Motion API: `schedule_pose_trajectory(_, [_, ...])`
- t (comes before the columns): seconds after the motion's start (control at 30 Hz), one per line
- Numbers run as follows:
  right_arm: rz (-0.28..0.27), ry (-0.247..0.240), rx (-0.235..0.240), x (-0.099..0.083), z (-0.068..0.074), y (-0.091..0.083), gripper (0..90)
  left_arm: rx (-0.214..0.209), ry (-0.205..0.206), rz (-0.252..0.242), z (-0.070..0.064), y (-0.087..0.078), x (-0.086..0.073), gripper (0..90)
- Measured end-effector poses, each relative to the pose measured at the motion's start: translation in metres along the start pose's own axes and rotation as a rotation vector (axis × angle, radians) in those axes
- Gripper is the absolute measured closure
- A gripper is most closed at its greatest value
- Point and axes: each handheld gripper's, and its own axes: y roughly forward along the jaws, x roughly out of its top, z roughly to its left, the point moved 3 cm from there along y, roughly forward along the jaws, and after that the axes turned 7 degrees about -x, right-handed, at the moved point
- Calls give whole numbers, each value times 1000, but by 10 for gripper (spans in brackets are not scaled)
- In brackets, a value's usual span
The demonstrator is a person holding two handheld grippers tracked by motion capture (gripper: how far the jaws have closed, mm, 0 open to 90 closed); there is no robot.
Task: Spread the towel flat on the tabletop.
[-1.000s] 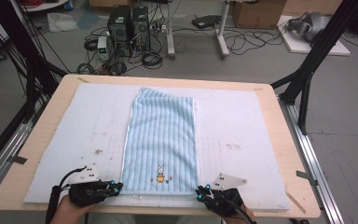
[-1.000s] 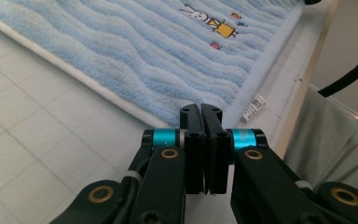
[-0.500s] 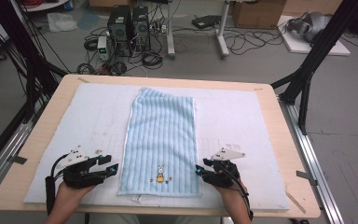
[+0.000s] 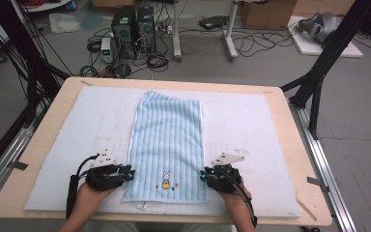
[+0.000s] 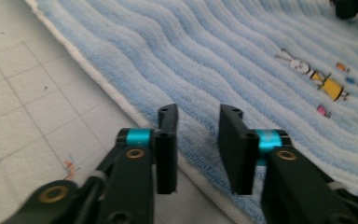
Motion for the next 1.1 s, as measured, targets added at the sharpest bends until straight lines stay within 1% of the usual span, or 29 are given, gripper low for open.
schedule_pose_trajectory(0.07, [4,-8,13,0,0,0,839,11,22,6,-2,0,0,795])
schedule_pose_trajectory(0.1, [0,-11,19,0,1,0,852,6,33,10,-3,0,0,854])
schedule_pose_trajectory(0.13, [6,-11,18,0,2,-1,858,5,39,11,-4,0,0,862])
schedule_pose_trajectory(0.17, [5,-14,20,0,2,-1,861,-2,43,16,-3,-1,-1,867])
schedule_pose_trajectory(0.3, [7,-1,49,-3,1,-4,864,-53,6,8,-2,-6,-5,872])
schedule_pose_trajectory(0.47, [13,-30,71,-8,6,-12,865,-98,-1,15,-7,-14,-11,872])
schedule_pose_trajectory(0.57, [14,-41,83,-11,11,-17,865,-124,-15,15,-10,-18,-14,872])
schedule_pose_trajectory(0.63, [20,-34,96,-15,14,-22,865,-137,-16,21,-12,-20,-16,872])
schedule_pose_trajectory(0.77, [28,-41,111,-23,21,-33,865,-171,-21,33,-20,-25,-21,872])
schedule_pose_trajectory(0.83, [32,-38,122,-28,24,-38,865,-186,-19,42,-26,-27,-25,872])
schedule_pose_trajectory(0.93, [36,-48,144,-34,29,-47,862,-211,-7,46,-31,-32,-28,871])
schedule_pose_trajectory(0.97, [40,-59,145,-36,31,-48,850,-215,-6,39,-31,-33,-29,861])
schedule_pose_trajectory(1.0, [40,-60,140,-36,32,-49,822,-201,-11,18,-31,-33,-28,801])
schedule_pose_trajectory(1.03, [31,-55,137,-35,32,-49,779,-174,-14,-5,-28,-33,-26,678])
schedule_pose_trajectory(1.07, [19,-37,135,-33,31,-48,739,-155,-20,-28,-25,-33,-24,589])
schedule_pose_trajectory(1.1, [-2,-19,135,-30,28,-47,709,-143,-29,-48,-22,-33,-22,553])
